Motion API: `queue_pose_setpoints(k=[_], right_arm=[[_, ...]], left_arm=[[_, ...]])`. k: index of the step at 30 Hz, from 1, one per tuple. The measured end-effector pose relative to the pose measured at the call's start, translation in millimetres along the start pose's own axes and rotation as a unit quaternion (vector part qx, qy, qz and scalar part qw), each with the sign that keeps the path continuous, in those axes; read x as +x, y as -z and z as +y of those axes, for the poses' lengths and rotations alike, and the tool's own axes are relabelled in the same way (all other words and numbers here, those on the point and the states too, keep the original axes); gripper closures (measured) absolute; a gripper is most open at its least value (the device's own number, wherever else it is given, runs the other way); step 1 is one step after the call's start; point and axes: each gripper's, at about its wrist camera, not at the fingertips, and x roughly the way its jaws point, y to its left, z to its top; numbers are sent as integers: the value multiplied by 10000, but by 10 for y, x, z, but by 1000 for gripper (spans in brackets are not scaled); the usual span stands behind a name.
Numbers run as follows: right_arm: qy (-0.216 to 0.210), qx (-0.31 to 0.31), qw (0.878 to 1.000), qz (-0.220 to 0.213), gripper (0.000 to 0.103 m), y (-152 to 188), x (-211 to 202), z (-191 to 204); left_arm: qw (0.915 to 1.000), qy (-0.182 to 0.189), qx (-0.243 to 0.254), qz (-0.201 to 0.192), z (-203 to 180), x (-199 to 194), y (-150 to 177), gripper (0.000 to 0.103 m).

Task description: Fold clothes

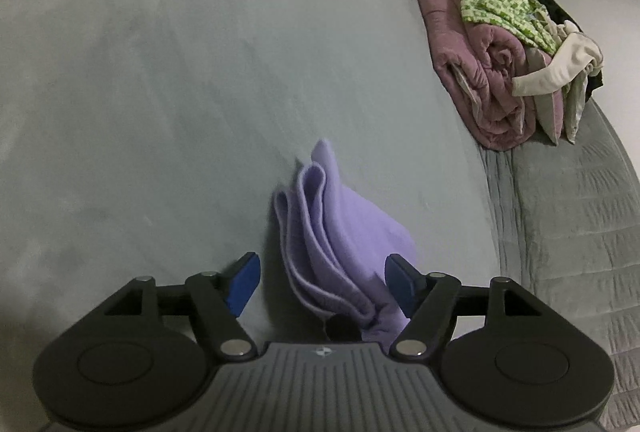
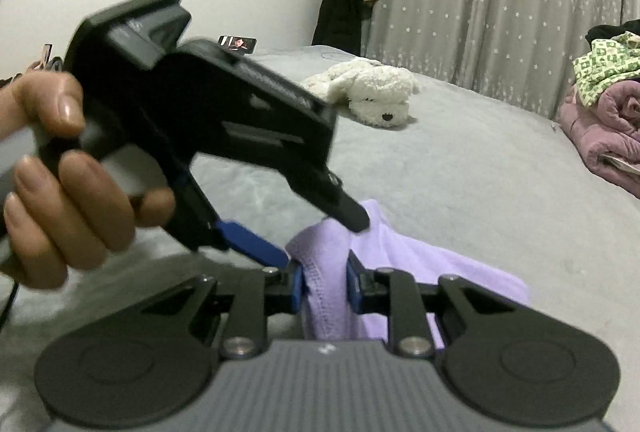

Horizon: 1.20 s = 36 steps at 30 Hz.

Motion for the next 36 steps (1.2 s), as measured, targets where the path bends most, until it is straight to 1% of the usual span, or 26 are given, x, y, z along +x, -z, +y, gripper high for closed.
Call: queue_pose_setpoints(k=[3, 6, 8, 9, 10, 11, 12, 13, 14, 17, 18, 19, 21, 23, 25, 27, 29, 31, 34, 36], right_arm=[[5, -22, 10000, -17, 83, -13, -76, 54], [1, -135, 9999, -40, 83, 37, -171, 149], [23, -236, 9997, -43, 83, 50, -168, 179], [21, -269, 9996, -41, 83, 63, -151, 180], [17, -300, 9995, -39, 83, 75, -135, 181], [-7, -300, 9995, -35, 83, 87, -125, 190], [-29, -302, 9995, -30, 83, 99, -116, 200], [-32, -311, 9995, -20, 82, 112, -120, 214], [-76, -331, 9994, 14, 81, 118, -125, 219], [-213, -388, 9990, 114, 75, 135, -142, 230], [-339, -389, 9986, 100, 73, 118, -185, 204], [-465, -391, 9981, 86, 67, 101, -228, 177], [-748, -323, 9967, 38, 66, 58, -334, 92], [-963, -42, 9953, 85, 66, 13, -412, -86], [-859, 338, 9956, 174, 67, -21, -437, -309], [-717, 936, 9925, 331, 67, -17, -377, -572], [-589, 1616, 9838, 501, 67, -1, -314, -837], [-731, 2369, 9670, 585, 67, 58, -280, -1078], [-777, 2792, 9551, 611, 67, 107, -259, -1251], [-642, 2679, 9588, 691, 67, 142, -222, -1252]], left_arm=[[9998, 147, -89, 57, -20, 50, 17, 34], [9998, 161, -82, 32, -28, 116, 27, 34], [9998, 194, -3, -23, -46, 134, 32, 36], [9998, 132, 88, -89, -74, 137, 31, 37], [9996, 40, 221, -156, -106, 138, 30, 44], [9991, -55, 365, -220, -136, 139, 29, 54], [9981, -190, 531, -256, -163, 145, 30, 61], [9965, -337, 704, -283, -188, 153, 30, 78], [9948, -485, 850, -292, -196, 152, 36, 85], [9935, -594, 916, -307, -190, 136, 33, 86], [9930, -626, 950, -317, -197, 130, 32, 86], [9924, -658, 985, -327, -203, 124, 31, 86], [9917, -691, 1032, -330, -209, 123, 36, 86], [9911, -717, 1071, -331, -212, 118, 40, 85], [9912, -719, 1063, -331, -212, 118, 39, 85], [9913, -718, 1051, -330, -211, 121, 38, 85], [9917, -707, 1027, -318, -210, 124, 32, 85], [9922, -690, 991, -299, -199, 122, 24, 85], [9925, -694, 963, -281, -231, 159, -8, 85], [9919, -725, 1005, -289, -241, 164, -1, 85]])
